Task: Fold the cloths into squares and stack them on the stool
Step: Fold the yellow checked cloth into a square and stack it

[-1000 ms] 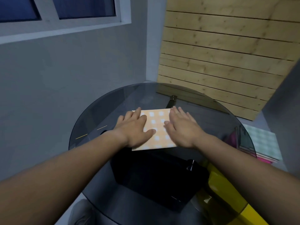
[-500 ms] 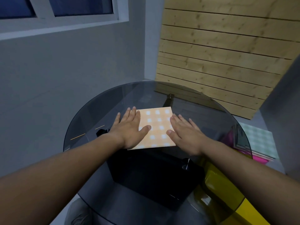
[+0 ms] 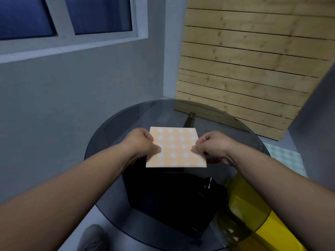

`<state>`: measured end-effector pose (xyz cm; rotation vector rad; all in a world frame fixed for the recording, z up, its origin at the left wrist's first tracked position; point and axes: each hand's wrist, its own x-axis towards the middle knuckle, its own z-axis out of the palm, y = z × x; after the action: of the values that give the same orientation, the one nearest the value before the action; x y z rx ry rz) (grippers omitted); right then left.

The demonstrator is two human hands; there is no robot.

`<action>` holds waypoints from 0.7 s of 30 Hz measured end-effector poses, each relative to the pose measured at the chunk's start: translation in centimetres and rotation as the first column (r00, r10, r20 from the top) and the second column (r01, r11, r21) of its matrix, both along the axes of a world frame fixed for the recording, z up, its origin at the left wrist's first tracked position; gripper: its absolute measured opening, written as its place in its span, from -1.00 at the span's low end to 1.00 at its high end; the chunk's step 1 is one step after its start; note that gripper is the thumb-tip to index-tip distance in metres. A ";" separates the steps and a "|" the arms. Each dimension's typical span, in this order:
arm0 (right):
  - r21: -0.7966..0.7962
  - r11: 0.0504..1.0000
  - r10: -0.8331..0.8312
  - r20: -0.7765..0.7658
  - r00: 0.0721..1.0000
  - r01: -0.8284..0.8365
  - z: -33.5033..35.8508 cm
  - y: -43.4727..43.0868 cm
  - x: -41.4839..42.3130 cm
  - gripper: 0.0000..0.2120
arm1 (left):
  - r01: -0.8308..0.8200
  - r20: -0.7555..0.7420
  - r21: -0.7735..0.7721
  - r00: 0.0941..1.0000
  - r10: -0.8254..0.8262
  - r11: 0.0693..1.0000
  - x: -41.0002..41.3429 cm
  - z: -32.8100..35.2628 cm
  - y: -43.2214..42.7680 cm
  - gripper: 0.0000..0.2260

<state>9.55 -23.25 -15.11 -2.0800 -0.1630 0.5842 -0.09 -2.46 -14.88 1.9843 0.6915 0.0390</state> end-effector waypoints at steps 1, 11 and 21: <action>0.006 1.000 -0.013 -0.005 1.000 0.013 0.1 0.0 -0.1 -0.82 | -0.010 0.017 -0.021 1.000 0.010 1.000 -0.1 0.1 0.0 -0.69; 0.127 0.986 -0.128 0.118 0.985 0.113 1.7 -2.5 -1.7 -0.85 | 0.001 0.143 -0.366 0.988 0.055 0.931 -1.4 0.9 -1.8 -0.74; 0.329 0.877 -0.437 0.241 0.867 0.351 4.6 -17.3 -5.9 -0.78 | 0.346 0.348 -0.415 0.915 -0.205 0.841 0.8 4.0 -13.2 -0.62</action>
<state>3.62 -40.57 -10.53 -1.8445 0.0124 -0.0233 0.74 -15.65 -10.90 1.5425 0.1833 -0.0126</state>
